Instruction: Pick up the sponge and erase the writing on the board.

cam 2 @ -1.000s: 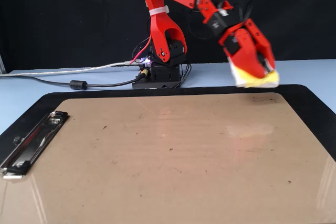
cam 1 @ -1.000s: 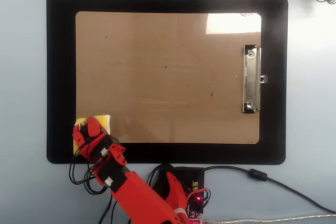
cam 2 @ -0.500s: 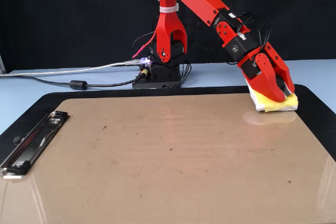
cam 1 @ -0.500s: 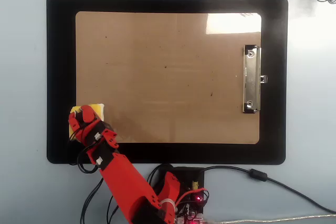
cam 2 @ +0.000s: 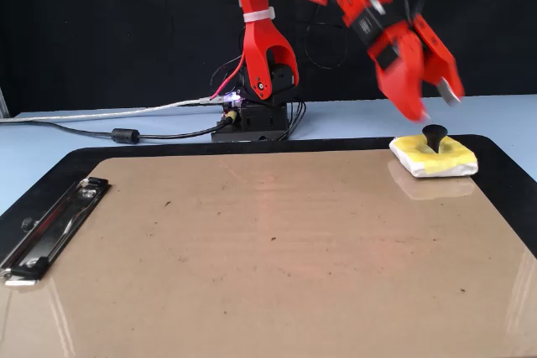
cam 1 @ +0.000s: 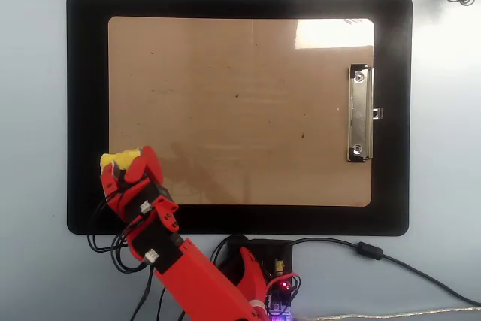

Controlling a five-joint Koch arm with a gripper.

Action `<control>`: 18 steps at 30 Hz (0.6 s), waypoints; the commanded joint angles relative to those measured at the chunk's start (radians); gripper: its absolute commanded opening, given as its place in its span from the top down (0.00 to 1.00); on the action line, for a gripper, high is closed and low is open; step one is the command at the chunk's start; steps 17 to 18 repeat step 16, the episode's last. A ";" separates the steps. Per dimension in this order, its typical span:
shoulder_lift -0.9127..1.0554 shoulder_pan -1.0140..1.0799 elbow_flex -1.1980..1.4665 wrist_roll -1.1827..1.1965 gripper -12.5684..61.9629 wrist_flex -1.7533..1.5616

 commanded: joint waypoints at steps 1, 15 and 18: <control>0.043 0.118 -0.081 0.081 0.38 0.259; 0.495 0.483 0.423 0.250 0.38 0.624; 0.495 0.483 0.445 0.252 0.38 0.634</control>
